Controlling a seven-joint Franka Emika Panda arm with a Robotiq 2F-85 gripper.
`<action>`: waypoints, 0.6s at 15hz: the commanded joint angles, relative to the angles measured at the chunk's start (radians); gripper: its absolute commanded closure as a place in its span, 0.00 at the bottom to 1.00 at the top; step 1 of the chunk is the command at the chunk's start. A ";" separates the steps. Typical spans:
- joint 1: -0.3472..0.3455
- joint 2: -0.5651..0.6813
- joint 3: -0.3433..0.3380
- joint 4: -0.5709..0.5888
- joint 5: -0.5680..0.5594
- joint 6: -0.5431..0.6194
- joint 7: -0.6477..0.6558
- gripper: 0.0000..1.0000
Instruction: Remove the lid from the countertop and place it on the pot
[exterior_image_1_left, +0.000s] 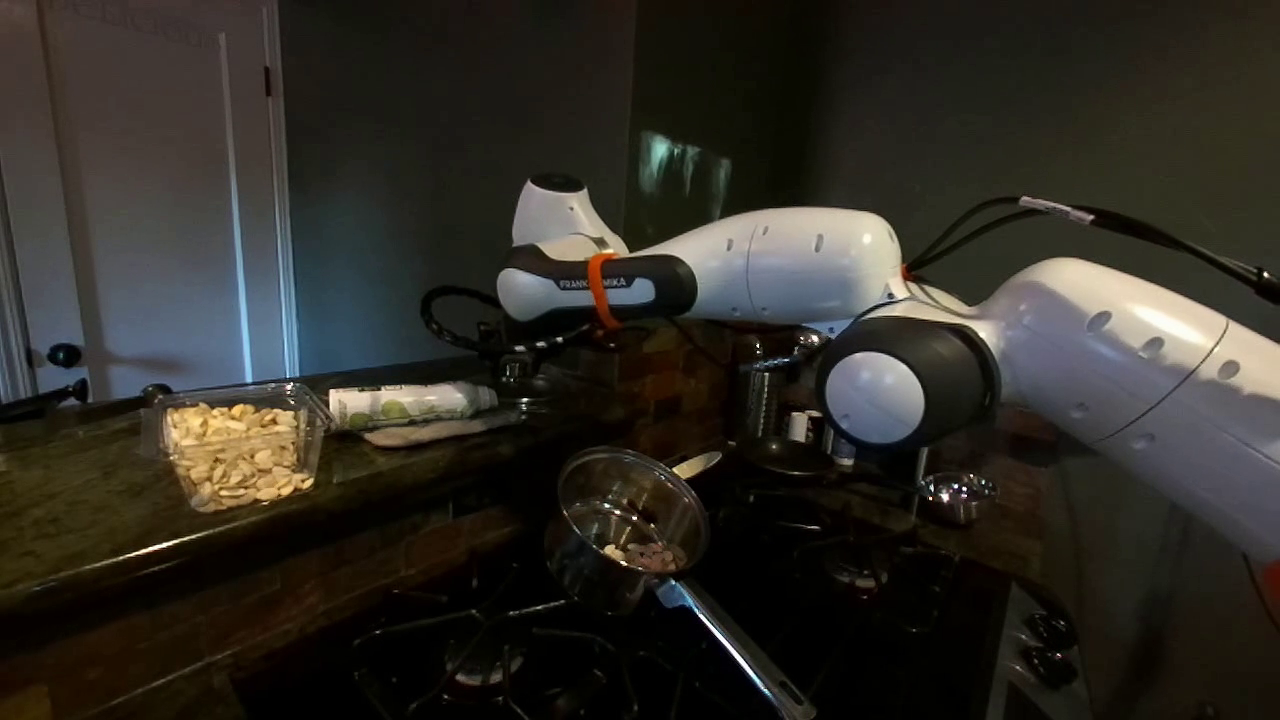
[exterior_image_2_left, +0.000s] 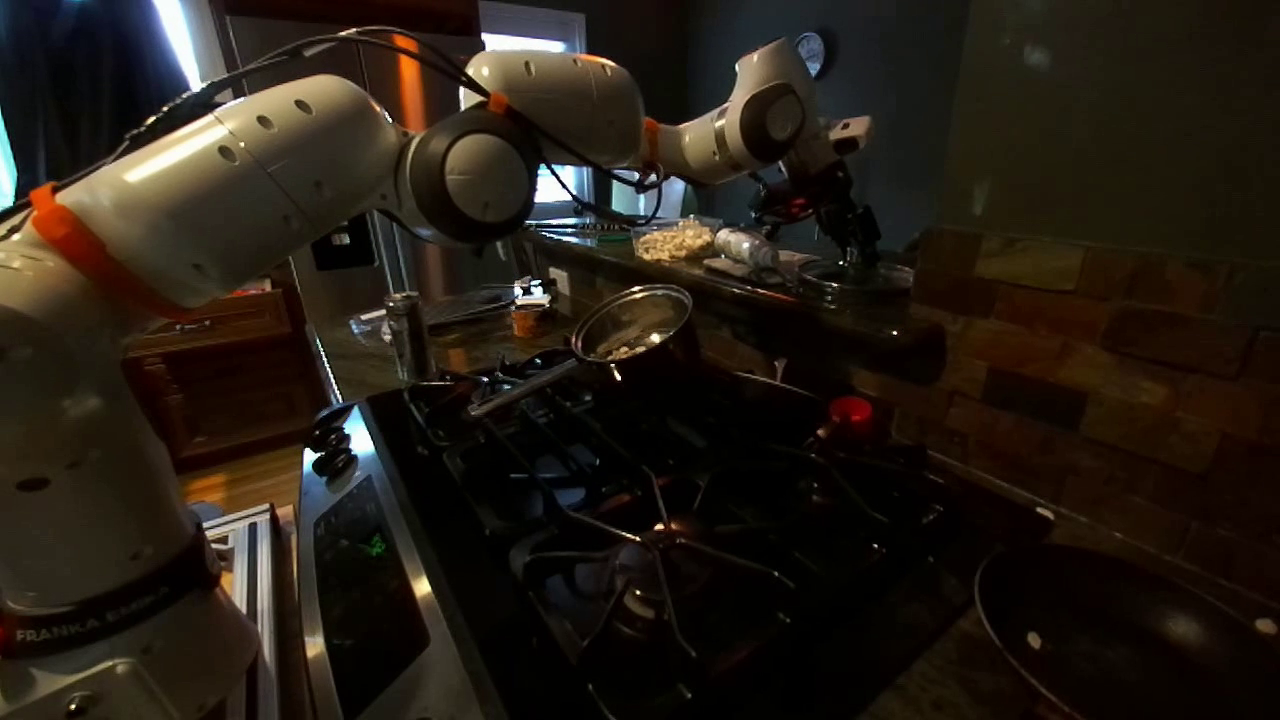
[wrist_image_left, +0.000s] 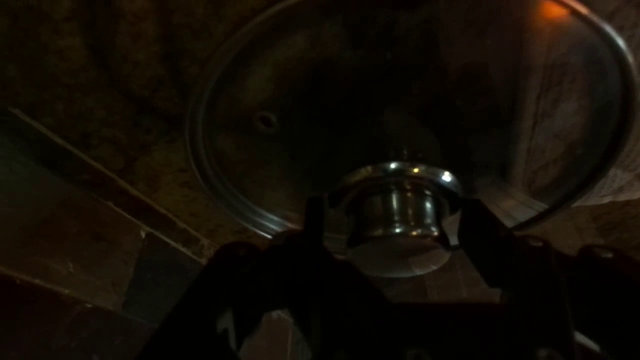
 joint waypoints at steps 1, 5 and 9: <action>0.009 0.014 -0.021 0.014 -0.014 0.018 0.049 0.62; 0.009 0.015 -0.024 0.019 -0.011 0.037 0.068 0.77; 0.004 -0.003 -0.026 0.026 -0.009 0.037 0.083 0.77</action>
